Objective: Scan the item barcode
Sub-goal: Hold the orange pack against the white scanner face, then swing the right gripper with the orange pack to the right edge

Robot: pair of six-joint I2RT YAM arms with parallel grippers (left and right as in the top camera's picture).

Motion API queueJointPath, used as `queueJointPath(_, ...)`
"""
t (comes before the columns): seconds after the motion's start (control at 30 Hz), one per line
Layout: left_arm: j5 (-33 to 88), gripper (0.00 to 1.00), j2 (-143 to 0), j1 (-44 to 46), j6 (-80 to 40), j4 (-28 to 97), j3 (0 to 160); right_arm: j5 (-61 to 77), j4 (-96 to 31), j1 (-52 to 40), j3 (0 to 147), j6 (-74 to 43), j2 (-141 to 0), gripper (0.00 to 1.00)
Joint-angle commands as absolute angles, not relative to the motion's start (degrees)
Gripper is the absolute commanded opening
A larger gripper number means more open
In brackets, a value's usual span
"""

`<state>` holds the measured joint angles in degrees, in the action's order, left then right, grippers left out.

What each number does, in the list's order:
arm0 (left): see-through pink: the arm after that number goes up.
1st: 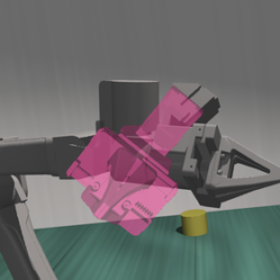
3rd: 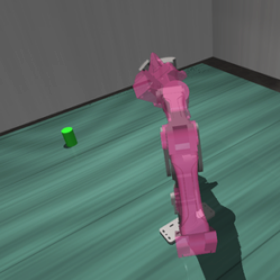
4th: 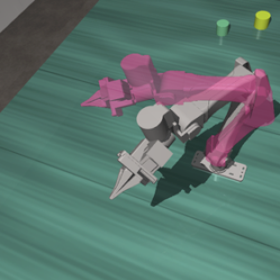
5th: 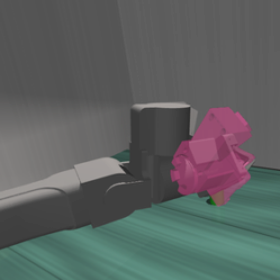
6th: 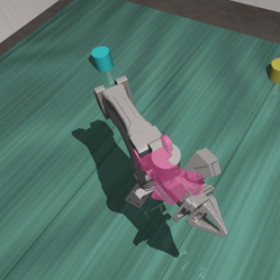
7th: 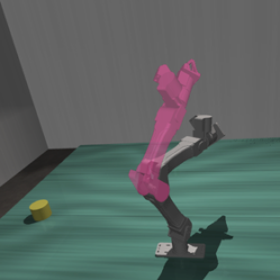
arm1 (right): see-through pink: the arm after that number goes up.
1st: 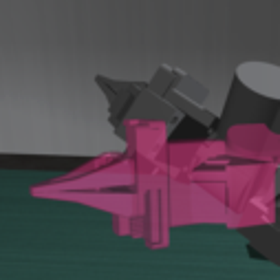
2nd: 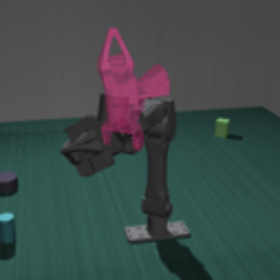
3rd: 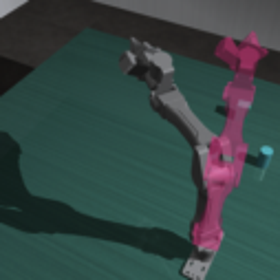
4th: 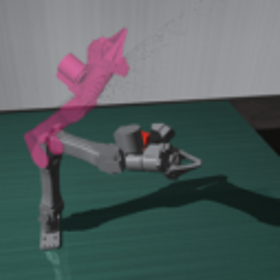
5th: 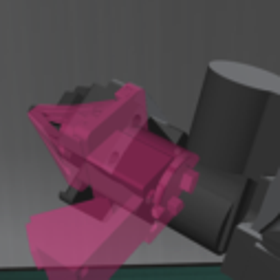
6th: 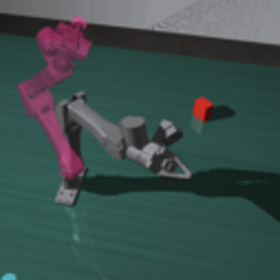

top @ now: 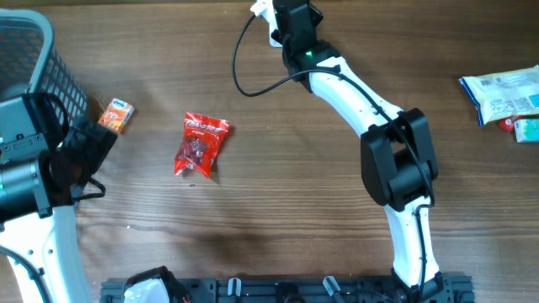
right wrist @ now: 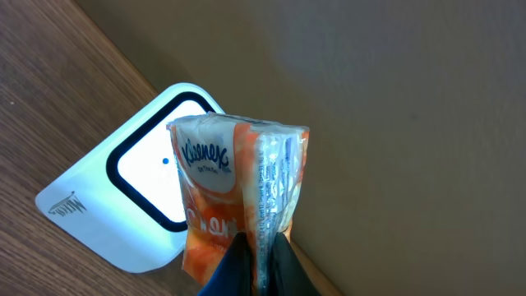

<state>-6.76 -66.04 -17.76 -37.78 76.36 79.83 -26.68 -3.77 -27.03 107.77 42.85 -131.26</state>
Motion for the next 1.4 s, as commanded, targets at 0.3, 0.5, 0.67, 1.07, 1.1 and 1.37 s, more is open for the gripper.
queueJointPath(0.3, -6.5, 1.0, -66.0, -18.2, -37.8, 76.4, 79.8, -28.5, 0.1, -27.0, 108.6, 49.1, -133.5, 0.05)
queueJointPath(0.5, -6.5, 1.0, -66.0, -18.2, -37.8, 76.4, 79.8, -29.3, 0.5, -27.0, 108.6, 47.6, -133.7, 0.04)
queueJointPath(0.67, -6.5, 1.0, -66.0, -18.2, -37.8, 76.4, 79.8, -37.9, 3.7, -26.7, 108.6, 50.4, -133.6, 0.04)
queueJointPath(1.07, -6.5, 1.0, -66.0, -18.2, -37.8, 76.4, 79.8, -56.8, 5.5, -13.9, 108.6, 46.0, -128.3, 0.04)
queueJointPath(1.1, -6.5, 1.0, -66.0, -18.2, -37.8, 76.4, 79.8, -59.3, 4.2, -12.1, 108.6, 42.5, -128.2, 0.04)
queueJointPath(1.37, -6.5, 1.0, -66.0, -18.2, -37.8, 76.4, 79.8, -46.9, -31.8, 3.2, 108.6, 9.9, -128.2, 0.04)
